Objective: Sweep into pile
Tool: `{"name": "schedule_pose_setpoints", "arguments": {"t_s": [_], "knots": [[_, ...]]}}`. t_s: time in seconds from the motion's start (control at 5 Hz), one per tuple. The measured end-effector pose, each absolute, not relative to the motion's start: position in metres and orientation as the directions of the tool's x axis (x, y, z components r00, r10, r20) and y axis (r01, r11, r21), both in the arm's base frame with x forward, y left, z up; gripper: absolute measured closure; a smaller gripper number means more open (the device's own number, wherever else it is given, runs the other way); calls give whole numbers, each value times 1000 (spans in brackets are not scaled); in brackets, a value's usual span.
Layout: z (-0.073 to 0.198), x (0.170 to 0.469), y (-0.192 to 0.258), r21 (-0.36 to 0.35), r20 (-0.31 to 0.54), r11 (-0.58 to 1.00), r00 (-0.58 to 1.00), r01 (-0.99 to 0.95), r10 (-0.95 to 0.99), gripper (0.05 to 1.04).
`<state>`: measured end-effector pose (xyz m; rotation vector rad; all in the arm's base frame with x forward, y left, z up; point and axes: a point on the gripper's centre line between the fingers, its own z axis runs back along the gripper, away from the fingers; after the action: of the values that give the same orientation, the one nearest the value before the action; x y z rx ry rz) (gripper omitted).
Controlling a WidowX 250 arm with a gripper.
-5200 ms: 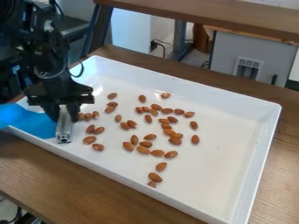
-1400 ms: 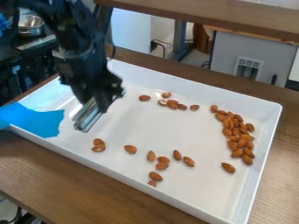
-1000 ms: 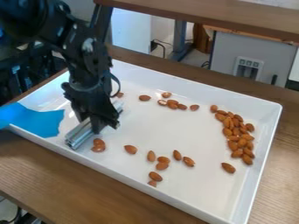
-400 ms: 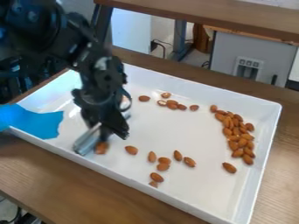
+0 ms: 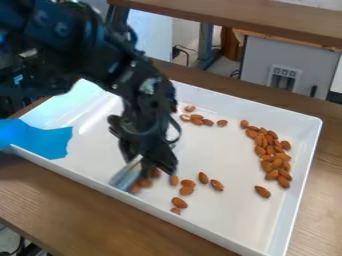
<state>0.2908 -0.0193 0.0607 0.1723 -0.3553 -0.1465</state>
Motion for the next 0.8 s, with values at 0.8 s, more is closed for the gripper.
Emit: {"name": "schedule_pose_setpoints", "arguments": {"t_s": [0.8], "knots": [[61,283,-93,116,347,991,932,72,-108,713]]}}
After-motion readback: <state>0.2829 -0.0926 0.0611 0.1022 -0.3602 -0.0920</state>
